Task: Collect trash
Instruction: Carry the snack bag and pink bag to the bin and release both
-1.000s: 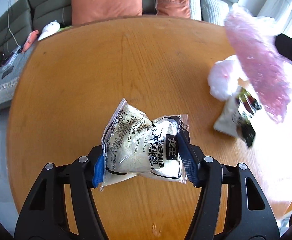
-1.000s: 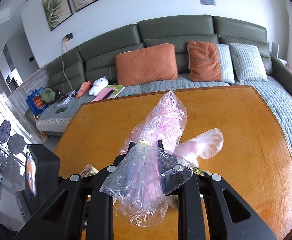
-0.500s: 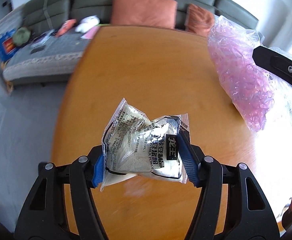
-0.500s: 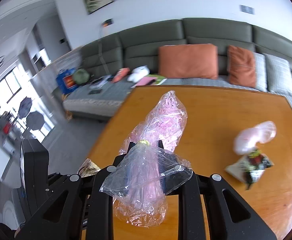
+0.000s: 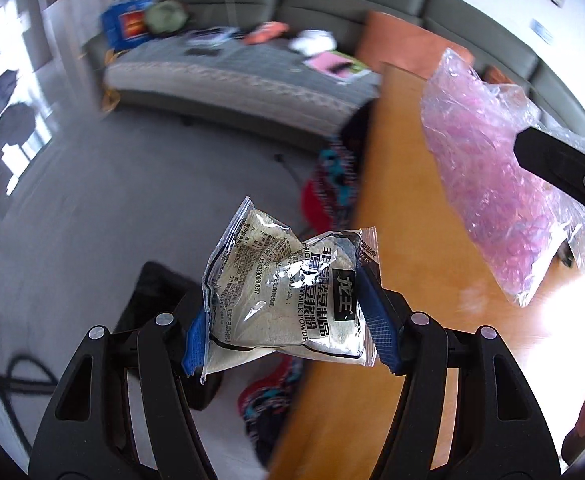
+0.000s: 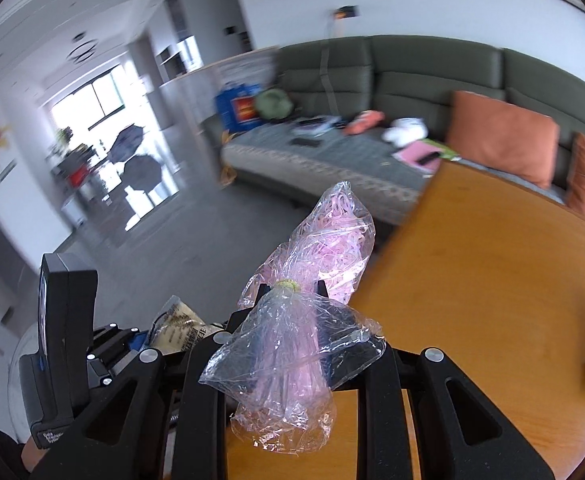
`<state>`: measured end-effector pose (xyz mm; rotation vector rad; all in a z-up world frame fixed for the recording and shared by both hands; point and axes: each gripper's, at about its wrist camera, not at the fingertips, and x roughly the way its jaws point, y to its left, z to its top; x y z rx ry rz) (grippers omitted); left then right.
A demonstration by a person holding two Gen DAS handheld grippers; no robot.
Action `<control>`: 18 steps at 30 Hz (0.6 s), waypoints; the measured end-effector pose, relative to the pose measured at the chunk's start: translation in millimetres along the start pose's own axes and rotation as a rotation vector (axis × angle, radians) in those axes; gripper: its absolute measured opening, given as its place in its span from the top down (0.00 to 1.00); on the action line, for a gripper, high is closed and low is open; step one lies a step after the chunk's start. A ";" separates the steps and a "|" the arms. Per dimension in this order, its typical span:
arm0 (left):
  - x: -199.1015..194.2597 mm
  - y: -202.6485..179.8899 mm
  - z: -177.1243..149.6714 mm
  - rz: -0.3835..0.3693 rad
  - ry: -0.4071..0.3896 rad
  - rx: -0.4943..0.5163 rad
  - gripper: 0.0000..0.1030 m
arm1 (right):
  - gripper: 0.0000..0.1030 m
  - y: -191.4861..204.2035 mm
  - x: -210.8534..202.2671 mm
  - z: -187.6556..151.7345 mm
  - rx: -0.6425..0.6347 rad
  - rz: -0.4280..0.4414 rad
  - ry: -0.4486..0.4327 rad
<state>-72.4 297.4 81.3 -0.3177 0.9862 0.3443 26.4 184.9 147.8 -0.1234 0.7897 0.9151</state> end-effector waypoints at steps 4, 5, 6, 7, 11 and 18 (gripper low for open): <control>-7.0 52.0 -18.2 0.058 0.014 -0.090 0.38 | 0.77 47.1 28.9 0.5 -0.048 0.081 0.038; -7.2 66.8 -23.6 0.075 0.022 -0.116 0.38 | 0.77 58.9 35.7 -1.1 -0.059 0.103 0.050; -6.2 76.6 -26.4 0.087 0.028 -0.133 0.38 | 0.77 69.5 42.7 -2.1 -0.069 0.121 0.063; -6.1 94.0 -33.0 0.110 0.038 -0.165 0.38 | 0.77 83.6 51.7 -3.4 -0.082 0.144 0.081; -5.9 138.9 -48.5 0.167 0.069 -0.251 0.38 | 0.77 123.8 78.9 -7.3 -0.129 0.197 0.134; 2.6 198.0 -56.8 0.260 0.127 -0.356 0.05 | 0.30 179.4 116.6 2.3 -0.243 0.224 0.191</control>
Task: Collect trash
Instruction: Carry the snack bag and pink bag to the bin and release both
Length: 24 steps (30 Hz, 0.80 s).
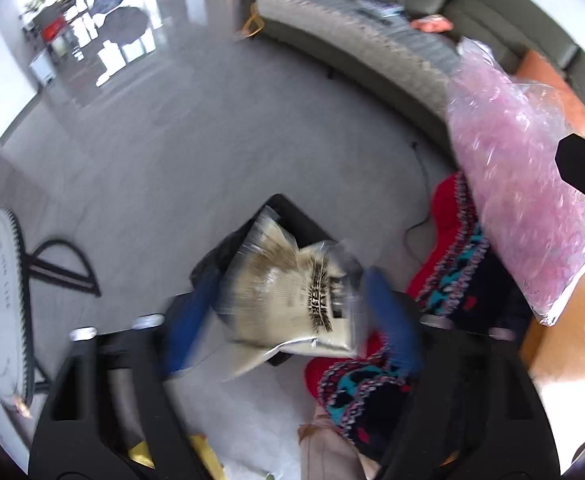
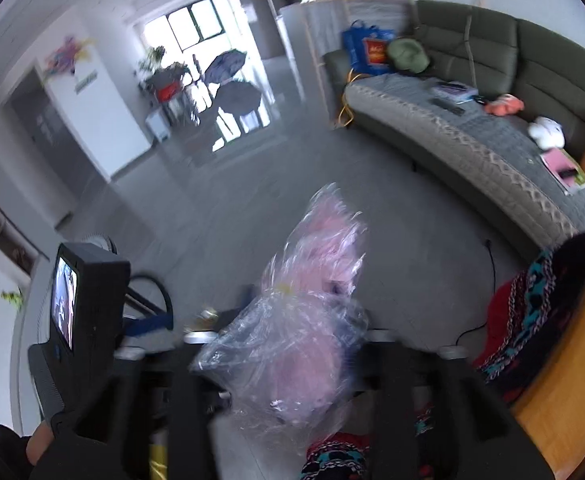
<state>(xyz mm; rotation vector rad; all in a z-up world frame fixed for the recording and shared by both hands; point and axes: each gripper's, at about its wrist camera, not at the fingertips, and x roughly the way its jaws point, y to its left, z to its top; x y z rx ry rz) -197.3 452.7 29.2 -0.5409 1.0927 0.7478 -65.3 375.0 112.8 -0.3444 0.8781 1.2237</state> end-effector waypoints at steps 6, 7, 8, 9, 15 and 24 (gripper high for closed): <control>-0.9 21.6 6.3 0.073 -0.004 -0.054 0.06 | 0.27 6.8 -2.6 8.3 -0.009 0.015 -0.040; -0.8 25.0 5.8 0.069 -0.003 -0.063 0.06 | 0.27 5.7 -2.6 7.4 -0.004 0.016 -0.037; 1.4 26.4 6.6 0.067 -0.003 -0.069 0.06 | 0.27 5.4 -2.3 6.2 0.002 0.015 -0.036; 1.5 26.5 6.3 0.063 -0.001 -0.076 0.06 | 0.27 3.8 -3.3 5.5 0.008 0.015 -0.035; -3.5 23.2 3.2 0.040 -0.007 -0.070 0.06 | 0.27 -8.1 -16.5 -3.6 0.050 -0.005 -0.040; -21.6 -17.3 3.2 -0.005 -0.043 0.008 0.06 | 0.27 -37.7 -55.4 -15.1 0.093 -0.064 -0.085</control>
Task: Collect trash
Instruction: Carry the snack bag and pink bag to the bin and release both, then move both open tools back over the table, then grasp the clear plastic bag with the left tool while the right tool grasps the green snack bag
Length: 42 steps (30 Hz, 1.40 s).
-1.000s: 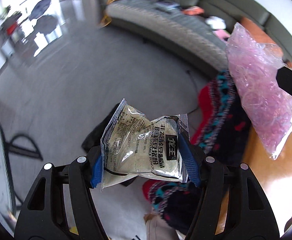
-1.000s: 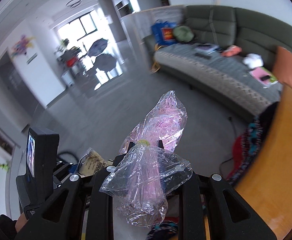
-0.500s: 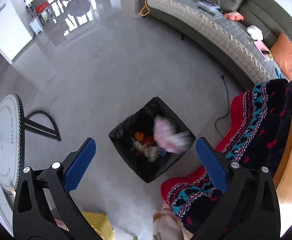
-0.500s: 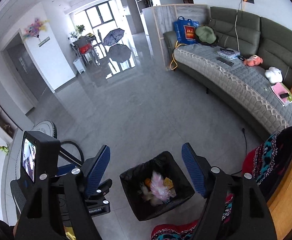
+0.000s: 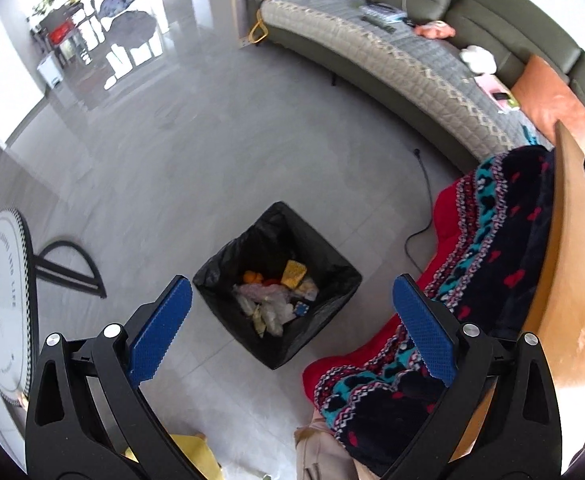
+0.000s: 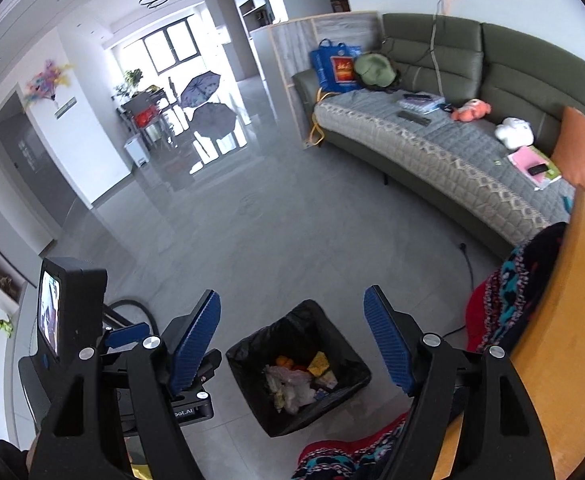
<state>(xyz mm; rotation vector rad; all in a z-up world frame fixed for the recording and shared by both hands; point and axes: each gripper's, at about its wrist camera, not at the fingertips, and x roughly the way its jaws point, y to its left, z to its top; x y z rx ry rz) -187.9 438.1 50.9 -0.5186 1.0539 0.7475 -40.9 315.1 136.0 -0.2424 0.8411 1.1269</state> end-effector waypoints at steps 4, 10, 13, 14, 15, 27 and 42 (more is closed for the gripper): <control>-11.4 -28.9 -0.2 -0.036 -0.021 0.044 0.06 | 0.27 -25.3 -27.9 -6.8 0.033 -0.040 -0.029; -30.1 -90.4 -3.8 -0.090 -0.053 0.147 0.06 | 0.25 -76.9 -71.1 -27.0 0.109 -0.118 -0.072; -37.5 -126.4 -8.6 -0.122 -0.063 0.209 0.06 | 0.25 -104.9 -95.3 -40.0 0.152 -0.162 -0.095; -39.2 -137.0 -10.4 -0.134 -0.064 0.228 0.06 | 0.25 -113.9 -102.7 -44.1 0.165 -0.174 -0.102; -40.5 -148.1 -12.4 -0.145 -0.063 0.248 0.06 | 0.25 -122.4 -110.2 -48.2 0.178 -0.187 -0.110; -66.3 -280.9 -48.3 -0.250 -0.078 0.459 0.06 | 0.25 -233.6 -194.2 -115.4 0.362 -0.351 -0.179; -66.3 -419.6 -100.0 -0.338 -0.026 0.671 0.06 | 0.21 -380.0 -254.5 -221.1 0.711 -0.668 -0.160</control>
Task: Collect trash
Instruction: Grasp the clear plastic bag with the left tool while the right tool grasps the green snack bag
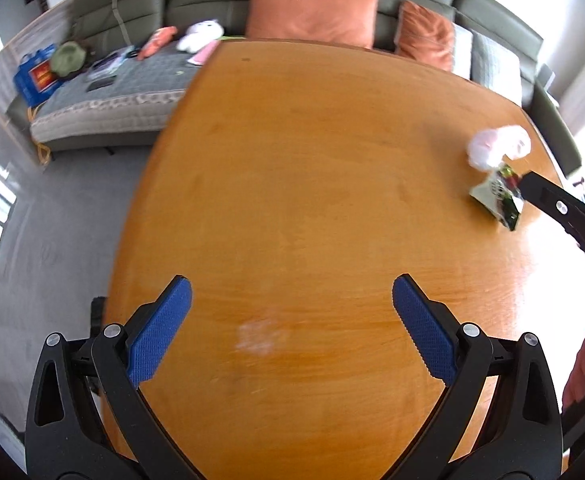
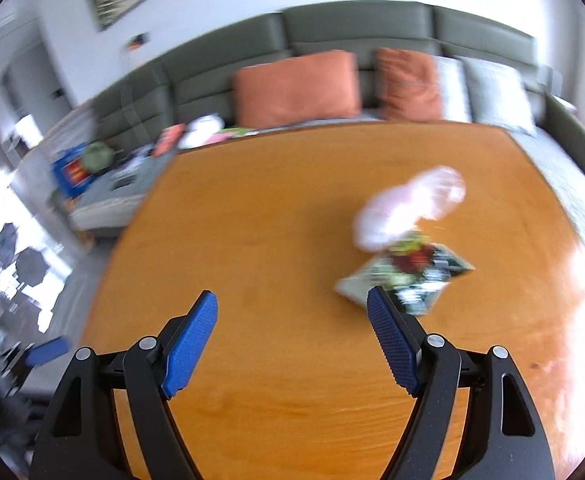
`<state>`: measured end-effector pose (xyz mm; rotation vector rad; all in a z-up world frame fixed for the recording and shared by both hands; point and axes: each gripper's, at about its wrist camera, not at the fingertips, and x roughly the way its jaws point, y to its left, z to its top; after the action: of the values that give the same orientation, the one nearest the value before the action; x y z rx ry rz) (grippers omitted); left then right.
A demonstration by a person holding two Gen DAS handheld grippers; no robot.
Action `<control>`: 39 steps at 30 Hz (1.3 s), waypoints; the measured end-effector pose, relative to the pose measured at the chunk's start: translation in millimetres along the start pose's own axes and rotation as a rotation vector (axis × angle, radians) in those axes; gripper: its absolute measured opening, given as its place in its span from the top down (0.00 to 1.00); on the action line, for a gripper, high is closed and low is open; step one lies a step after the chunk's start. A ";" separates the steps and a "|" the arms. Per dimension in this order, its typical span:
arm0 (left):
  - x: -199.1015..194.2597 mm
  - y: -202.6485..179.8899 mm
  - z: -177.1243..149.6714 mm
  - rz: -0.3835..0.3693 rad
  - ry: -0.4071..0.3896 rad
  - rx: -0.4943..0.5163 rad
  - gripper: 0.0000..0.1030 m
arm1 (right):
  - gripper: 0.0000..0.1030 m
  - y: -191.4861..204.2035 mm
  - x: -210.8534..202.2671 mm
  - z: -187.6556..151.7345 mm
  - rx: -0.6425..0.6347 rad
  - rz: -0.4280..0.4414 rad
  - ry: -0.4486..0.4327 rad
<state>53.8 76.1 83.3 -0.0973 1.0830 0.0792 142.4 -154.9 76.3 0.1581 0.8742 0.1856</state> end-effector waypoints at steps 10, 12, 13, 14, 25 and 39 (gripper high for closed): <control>22.5 -54.5 18.6 0.004 0.030 0.148 0.06 | 0.19 -55.1 66.8 14.2 0.240 -0.126 0.120; 30.3 -59.8 25.4 0.008 0.036 0.164 0.06 | 0.19 -54.6 79.5 17.2 0.222 -0.159 0.136; 32.7 -61.0 27.9 0.007 0.040 0.166 0.06 | 0.19 -52.8 82.1 17.6 0.213 -0.174 0.144; 37.7 -63.9 32.0 0.006 0.046 0.168 0.06 | 0.19 -52.0 87.4 18.8 0.202 -0.194 0.152; 65.0 -106.0 68.3 -0.017 0.062 0.242 0.06 | 0.40 -95.4 74.9 20.4 0.180 -0.203 0.105; 100.7 -203.2 98.2 -0.077 0.047 0.402 0.06 | 0.39 -171.4 48.5 40.0 0.284 -0.283 0.047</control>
<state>209.7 -112.4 48.1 0.2219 1.1218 -0.2109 220.3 -313.1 28.9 0.2925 0.9569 -0.2007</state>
